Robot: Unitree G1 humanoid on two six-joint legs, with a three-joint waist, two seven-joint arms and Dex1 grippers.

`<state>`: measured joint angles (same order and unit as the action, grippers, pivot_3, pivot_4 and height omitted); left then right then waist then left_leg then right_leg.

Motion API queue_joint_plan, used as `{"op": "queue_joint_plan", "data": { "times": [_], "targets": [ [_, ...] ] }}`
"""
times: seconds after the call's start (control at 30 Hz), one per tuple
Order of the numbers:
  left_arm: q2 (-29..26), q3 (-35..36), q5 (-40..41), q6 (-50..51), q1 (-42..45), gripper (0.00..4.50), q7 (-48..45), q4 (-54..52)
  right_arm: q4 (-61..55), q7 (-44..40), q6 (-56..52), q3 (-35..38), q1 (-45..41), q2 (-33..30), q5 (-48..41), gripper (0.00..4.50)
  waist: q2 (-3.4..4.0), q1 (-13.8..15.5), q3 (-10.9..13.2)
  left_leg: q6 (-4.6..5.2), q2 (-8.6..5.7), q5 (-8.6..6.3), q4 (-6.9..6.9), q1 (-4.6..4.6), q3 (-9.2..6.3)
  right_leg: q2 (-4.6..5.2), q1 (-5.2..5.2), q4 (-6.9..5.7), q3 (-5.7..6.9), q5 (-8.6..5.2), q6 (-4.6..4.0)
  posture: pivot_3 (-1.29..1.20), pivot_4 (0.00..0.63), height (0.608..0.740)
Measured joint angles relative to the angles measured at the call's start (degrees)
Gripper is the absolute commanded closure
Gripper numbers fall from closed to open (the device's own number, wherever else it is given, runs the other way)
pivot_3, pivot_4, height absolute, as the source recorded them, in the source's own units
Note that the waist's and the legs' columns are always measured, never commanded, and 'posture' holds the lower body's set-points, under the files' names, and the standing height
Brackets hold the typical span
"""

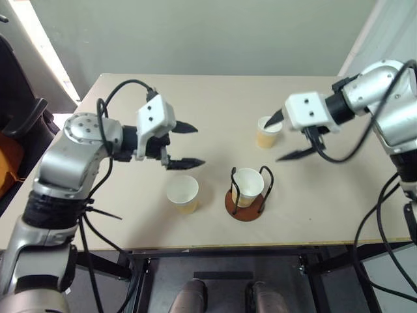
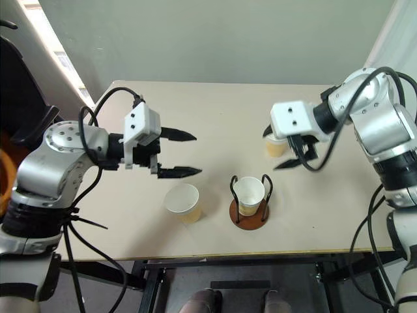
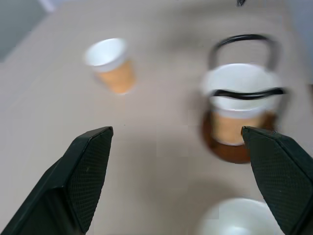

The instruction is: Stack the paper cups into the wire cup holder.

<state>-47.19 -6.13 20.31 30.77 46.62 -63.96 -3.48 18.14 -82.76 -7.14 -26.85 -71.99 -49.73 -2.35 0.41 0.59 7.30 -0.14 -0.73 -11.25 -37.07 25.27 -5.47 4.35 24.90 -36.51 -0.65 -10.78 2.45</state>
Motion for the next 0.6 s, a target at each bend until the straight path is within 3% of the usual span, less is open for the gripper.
{"op": "queue_joint_plan", "data": {
  "times": [0.1, 0.3, 0.6],
  "targets": [
    [3.0, -1.56, -4.13, -1.22, 2.34, 0.0, 4.07, 4.15, 15.98, 6.93, 6.11, 0.35, -5.04, 3.34, 6.35, 0.06, 0.0, 0.15, 0.0, -0.03, 0.03, 0.04, 0.07, 0.01, -0.06, 0.0, 0.04, 0.0, 0.03, 0.05, -0.08, 0.0, 0.15, 0.74],
    [4.62, -2.65, -7.17, -1.56, 2.17, 0.0, 6.51, 5.3, 36.89, 10.36, 15.21, 0.22, -7.51, 9.87, 13.59, 0.06, 0.02, 0.24, 0.01, -0.3, 0.22, -0.14, 0.13, 0.29, -0.04, -0.04, 0.45, -0.07, 0.31, 0.23, 0.22, 0.0, 0.15, 0.74],
    [5.3, -2.24, -6.38, 2.6, -0.24, 0.0, 6.95, -1.36, 52.95, 19.14, 20.1, 0.24, -10.52, 18.68, 20.71, 0.06, 0.06, 0.32, 0.03, -1.04, 0.41, -0.01, 0.1, 0.74, -0.03, -0.1, 0.94, -0.32, 0.53, 0.19, 0.15, 0.0, 0.15, 0.74]
  ]
}}
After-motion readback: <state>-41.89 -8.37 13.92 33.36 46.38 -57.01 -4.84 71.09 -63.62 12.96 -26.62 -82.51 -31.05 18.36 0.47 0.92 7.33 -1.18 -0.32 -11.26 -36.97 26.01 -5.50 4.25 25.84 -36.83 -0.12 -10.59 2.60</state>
